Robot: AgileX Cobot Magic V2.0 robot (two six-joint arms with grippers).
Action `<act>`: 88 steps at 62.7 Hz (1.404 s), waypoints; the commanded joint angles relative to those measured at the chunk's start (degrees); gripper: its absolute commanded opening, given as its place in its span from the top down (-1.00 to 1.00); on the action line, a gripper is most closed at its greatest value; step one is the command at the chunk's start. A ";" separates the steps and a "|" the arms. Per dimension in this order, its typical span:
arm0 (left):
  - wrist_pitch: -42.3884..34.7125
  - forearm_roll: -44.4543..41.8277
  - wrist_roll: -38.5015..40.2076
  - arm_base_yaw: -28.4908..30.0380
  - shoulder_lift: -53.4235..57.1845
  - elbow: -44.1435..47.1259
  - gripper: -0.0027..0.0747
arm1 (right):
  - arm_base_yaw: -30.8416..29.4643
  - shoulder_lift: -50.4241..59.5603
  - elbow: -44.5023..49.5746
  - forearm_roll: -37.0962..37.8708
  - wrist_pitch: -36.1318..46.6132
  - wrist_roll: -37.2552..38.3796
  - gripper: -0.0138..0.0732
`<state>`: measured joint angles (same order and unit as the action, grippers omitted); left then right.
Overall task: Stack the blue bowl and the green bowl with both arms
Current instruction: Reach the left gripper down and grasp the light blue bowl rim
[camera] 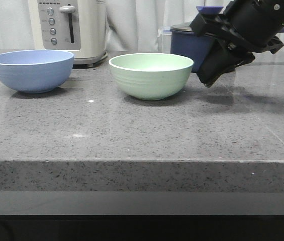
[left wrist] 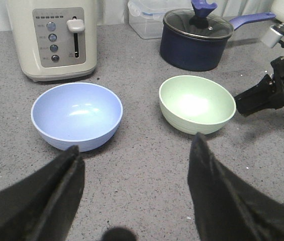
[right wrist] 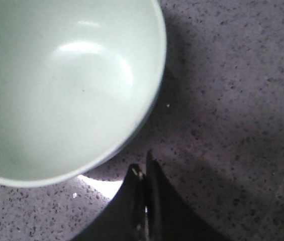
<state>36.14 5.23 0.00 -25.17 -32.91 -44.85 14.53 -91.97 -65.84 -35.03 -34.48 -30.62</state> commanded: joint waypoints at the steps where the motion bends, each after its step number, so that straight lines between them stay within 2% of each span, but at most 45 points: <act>1: -3.48 0.52 0.00 -0.42 -0.50 -1.52 -0.20 | -0.14 2.37 -1.97 -1.81 1.75 -0.59 0.83; 11: -1.98 -1.13 0.51 -0.31 -1.83 -1.78 -0.20 | -0.14 2.37 -1.97 -1.81 1.75 -0.59 0.83; 19: 2.76 -9.01 5.51 1.33 -6.86 -4.53 -0.20 | -0.14 2.37 -1.97 -1.81 1.75 -0.59 0.83; 25: 5.90 -12.17 6.54 3.98 -12.46 -7.56 -0.20 | -0.14 2.37 -1.97 -1.81 1.75 -0.59 0.83; 36: 9.30 -12.18 6.54 10.86 -23.48 -13.92 -0.20 | -0.14 2.37 -1.97 -1.81 1.75 -0.59 0.83; 46: 9.09 -7.34 5.64 17.66 -33.12 -19.71 -0.20 | -0.14 2.37 -1.97 -1.81 1.75 -0.59 0.83; 52: 9.19 -3.63 4.83 19.85 -38.96 -23.62 -0.20 | -0.14 2.37 -1.97 -1.81 1.75 -0.59 0.83; 67: 12.06 5.15 0.86 20.06 -52.42 -33.77 -0.20 | -0.14 2.37 -1.97 -1.81 1.80 -0.59 0.83; 88: 12.21 6.52 0.86 20.06 -64.28 -41.01 -0.20 | -0.14 2.37 -1.97 -1.81 1.80 -0.59 0.83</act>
<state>50.38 10.50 0.98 -5.19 -97.66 -83.05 14.53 -91.97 -65.84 -35.03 -34.48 -30.62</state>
